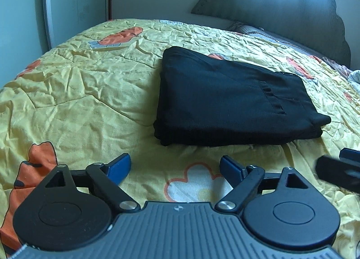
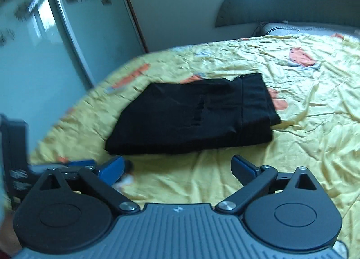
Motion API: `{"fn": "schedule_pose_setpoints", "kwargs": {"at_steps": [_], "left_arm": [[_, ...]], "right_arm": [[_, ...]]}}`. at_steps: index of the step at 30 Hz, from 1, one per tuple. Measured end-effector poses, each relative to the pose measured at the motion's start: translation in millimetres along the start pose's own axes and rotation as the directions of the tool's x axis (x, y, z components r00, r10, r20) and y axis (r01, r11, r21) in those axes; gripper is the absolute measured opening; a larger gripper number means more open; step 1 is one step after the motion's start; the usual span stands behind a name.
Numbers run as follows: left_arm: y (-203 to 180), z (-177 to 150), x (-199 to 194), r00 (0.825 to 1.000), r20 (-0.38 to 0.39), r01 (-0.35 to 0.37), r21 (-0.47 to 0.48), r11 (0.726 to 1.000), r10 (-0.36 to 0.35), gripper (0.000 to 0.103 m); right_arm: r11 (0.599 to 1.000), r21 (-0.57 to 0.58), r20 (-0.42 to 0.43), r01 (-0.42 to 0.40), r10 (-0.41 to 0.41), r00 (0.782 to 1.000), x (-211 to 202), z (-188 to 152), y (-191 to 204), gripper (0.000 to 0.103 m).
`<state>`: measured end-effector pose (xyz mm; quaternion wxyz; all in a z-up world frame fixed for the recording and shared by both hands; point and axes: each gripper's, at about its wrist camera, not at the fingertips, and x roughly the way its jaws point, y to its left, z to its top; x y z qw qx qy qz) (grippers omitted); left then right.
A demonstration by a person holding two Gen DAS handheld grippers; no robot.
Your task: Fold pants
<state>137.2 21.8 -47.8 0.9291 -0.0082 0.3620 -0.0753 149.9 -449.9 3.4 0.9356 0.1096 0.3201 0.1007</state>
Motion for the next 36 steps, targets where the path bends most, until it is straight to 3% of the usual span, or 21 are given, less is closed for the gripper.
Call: {"fn": "schedule_pose_setpoints", "kwargs": {"at_steps": [3, 7, 13, 25, 28, 36], "left_arm": [[-3.4, -3.0, 0.7, 1.0, 0.014, -0.01, 0.018, 1.0, 0.009, 0.09], [-5.5, -7.9, 1.7, 0.999, 0.035, -0.016, 0.028, 0.999, 0.015, 0.094], [-8.8, -12.8, 1.2, 0.998, 0.057, -0.034, 0.049, 0.998, 0.031, 0.097], [-3.2, -22.3, -8.9, 0.991, 0.108, -0.079, 0.002, 0.997, 0.078, 0.099], [-2.0, -22.6, -8.1, 0.989, 0.098, -0.107, -0.014, 0.994, 0.108, 0.102], [0.2, -22.8, -5.1, 0.992, 0.076, -0.099, -0.01, 0.995, 0.1, 0.103]], "right_arm": [[0.995, -0.049, -0.002, 0.089, -0.089, 0.996, 10.0, -7.9, 5.0, 0.102], [0.993, -0.069, 0.009, 0.092, -0.092, 0.996, 15.1, -14.3, 3.6, 0.102], [0.971, -0.136, 0.032, 0.198, -0.196, 0.98, 28.1, -20.1, 4.3, 0.102], [0.975, -0.067, 0.0, 0.212, -0.212, 0.977, 38.2, -35.2, -8.4, 0.103], [0.977, -0.057, 0.003, 0.205, -0.205, 0.979, 37.6, -35.7, -10.1, 0.103], [0.97, -0.081, -0.004, 0.231, -0.232, 0.973, 41.5, -35.3, -5.2, 0.103]]}}
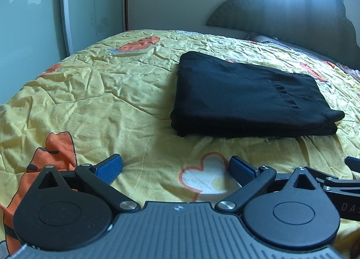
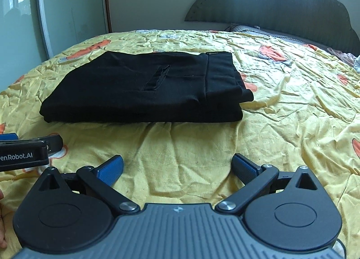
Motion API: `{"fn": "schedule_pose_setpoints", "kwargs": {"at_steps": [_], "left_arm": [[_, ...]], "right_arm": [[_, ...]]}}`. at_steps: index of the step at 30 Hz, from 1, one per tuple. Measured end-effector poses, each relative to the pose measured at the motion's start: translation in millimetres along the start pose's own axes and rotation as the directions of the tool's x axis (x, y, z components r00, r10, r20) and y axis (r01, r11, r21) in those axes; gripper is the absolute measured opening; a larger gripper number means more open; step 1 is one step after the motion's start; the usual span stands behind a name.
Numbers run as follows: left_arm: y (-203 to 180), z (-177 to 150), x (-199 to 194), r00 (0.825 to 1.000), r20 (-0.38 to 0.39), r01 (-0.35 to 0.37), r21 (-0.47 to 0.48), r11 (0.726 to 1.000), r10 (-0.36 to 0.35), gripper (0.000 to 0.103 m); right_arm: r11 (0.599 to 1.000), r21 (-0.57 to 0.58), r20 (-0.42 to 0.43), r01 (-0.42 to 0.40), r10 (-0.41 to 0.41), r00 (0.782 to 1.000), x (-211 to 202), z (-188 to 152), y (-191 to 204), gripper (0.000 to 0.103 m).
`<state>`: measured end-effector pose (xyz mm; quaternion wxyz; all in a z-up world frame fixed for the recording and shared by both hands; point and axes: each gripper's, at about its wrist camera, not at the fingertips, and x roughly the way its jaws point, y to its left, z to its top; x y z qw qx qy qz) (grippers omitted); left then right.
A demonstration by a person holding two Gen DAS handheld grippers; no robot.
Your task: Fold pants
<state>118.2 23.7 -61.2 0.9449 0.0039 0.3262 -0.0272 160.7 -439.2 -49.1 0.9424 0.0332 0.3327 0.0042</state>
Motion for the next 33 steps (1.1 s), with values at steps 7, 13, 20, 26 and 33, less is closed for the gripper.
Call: {"fn": "schedule_pose_setpoints", "kwargs": {"at_steps": [7, 13, 20, 26, 33], "left_arm": [[-1.6, 0.2, 1.7, 1.0, -0.005, -0.008, 0.014, 1.0, 0.008, 0.103], [-1.6, 0.6, 2.5, 1.0, -0.005, -0.009, 0.017, 1.0, 0.009, 0.103], [-2.0, 0.5, 2.0, 1.0, -0.006, -0.009, 0.018, 1.0, 0.009, 0.103], [-1.7, 0.4, 2.0, 1.0, -0.006, -0.009, 0.018, 1.0, 0.009, 0.103], [-1.8, 0.2, 2.2, 1.0, -0.006, -0.009, 0.018, 1.0, 0.01, 0.103]], "right_arm": [[1.0, 0.003, 0.001, -0.001, 0.001, 1.0, 0.1, 0.0, -0.4, 0.103], [1.0, 0.005, 0.001, -0.002, 0.002, 1.0, 0.1, 0.1, -0.7, 0.103], [1.0, 0.004, 0.001, -0.002, 0.002, 1.0, 0.2, 0.2, -0.8, 0.103], [1.0, 0.004, 0.001, -0.003, 0.003, 1.0, 0.1, 0.2, -0.8, 0.103], [1.0, 0.007, 0.001, -0.003, 0.003, 1.0, -0.2, 0.6, -0.8, 0.103]]}}
